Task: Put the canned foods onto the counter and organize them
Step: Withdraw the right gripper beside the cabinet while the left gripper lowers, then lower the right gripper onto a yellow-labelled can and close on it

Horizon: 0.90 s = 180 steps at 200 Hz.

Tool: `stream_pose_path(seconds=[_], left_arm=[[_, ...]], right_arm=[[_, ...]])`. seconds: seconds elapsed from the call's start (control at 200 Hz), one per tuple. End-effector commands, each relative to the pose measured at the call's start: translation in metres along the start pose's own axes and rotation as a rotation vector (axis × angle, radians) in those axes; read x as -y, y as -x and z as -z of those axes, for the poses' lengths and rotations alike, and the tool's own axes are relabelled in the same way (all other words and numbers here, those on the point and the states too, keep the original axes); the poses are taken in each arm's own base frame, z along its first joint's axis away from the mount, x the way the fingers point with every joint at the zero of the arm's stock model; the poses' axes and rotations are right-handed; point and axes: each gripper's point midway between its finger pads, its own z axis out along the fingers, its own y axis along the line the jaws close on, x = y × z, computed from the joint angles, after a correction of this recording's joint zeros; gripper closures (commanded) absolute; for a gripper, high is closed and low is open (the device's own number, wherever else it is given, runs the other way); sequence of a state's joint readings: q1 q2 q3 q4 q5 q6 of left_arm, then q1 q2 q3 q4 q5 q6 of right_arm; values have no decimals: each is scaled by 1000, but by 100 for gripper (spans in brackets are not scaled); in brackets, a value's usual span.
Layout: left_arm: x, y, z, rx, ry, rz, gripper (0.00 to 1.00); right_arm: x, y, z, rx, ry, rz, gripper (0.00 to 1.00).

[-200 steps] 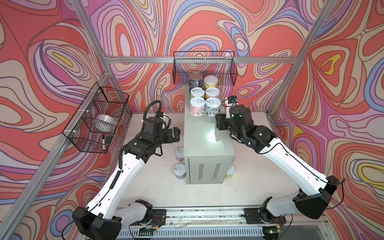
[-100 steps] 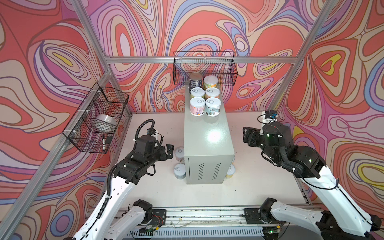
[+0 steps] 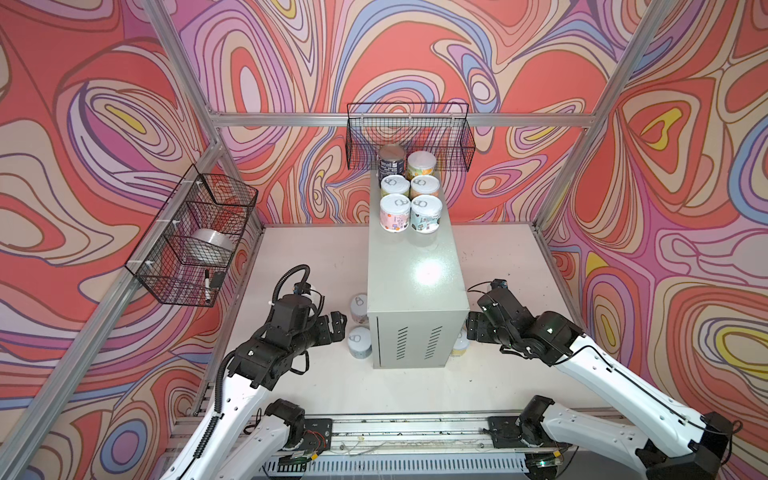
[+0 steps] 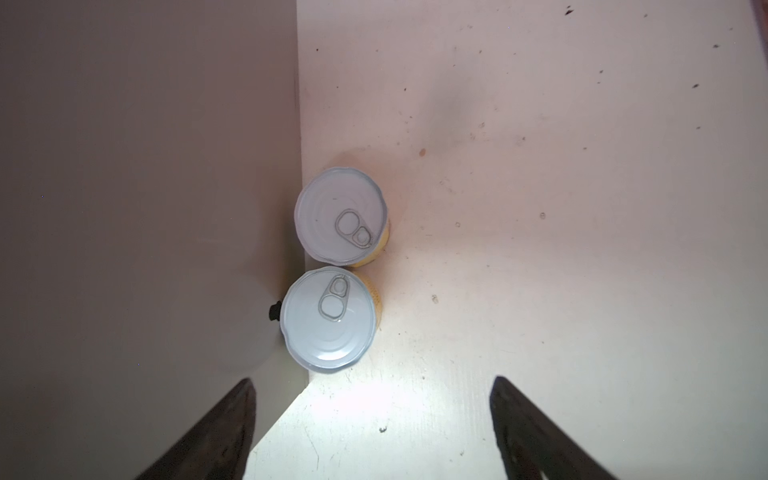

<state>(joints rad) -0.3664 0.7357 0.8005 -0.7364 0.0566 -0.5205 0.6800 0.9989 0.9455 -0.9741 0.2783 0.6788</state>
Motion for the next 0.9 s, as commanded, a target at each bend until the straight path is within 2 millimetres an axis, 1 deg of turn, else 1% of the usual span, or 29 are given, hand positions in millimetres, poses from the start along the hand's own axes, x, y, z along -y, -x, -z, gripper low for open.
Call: stream_pose_path(seconds=[0.0, 0.16, 0.25, 0.386, 0.486, 0.661, 0.776, 0.896], left_arm=[[6, 8, -2, 21, -27, -16, 2], [4, 14, -2, 38, -2, -31, 1], [4, 16, -3, 50, -4, -23, 1], [5, 14, -7, 51, -13, -18, 1], [2, 11, -8, 31, 7, -23, 2], [-5, 11, -5, 42, 41, -22, 2], [-5, 10, -7, 45, 33, -7, 2], [-5, 7, -11, 30, 32, 2, 2]], right_arm=[[-15, 1, -14, -4, 57, -47, 9], [-10, 0, -42, -31, 36, -105, 10], [-7, 3, -55, -23, 8, -118, 10], [-20, 19, -66, 43, 53, -72, 11], [-24, 28, -77, 43, 24, -14, 11], [-23, 29, -93, 12, -24, 46, 11], [-31, 27, -101, -1, 33, 58, 11], [-35, 27, -107, -13, 118, -1, 12]])
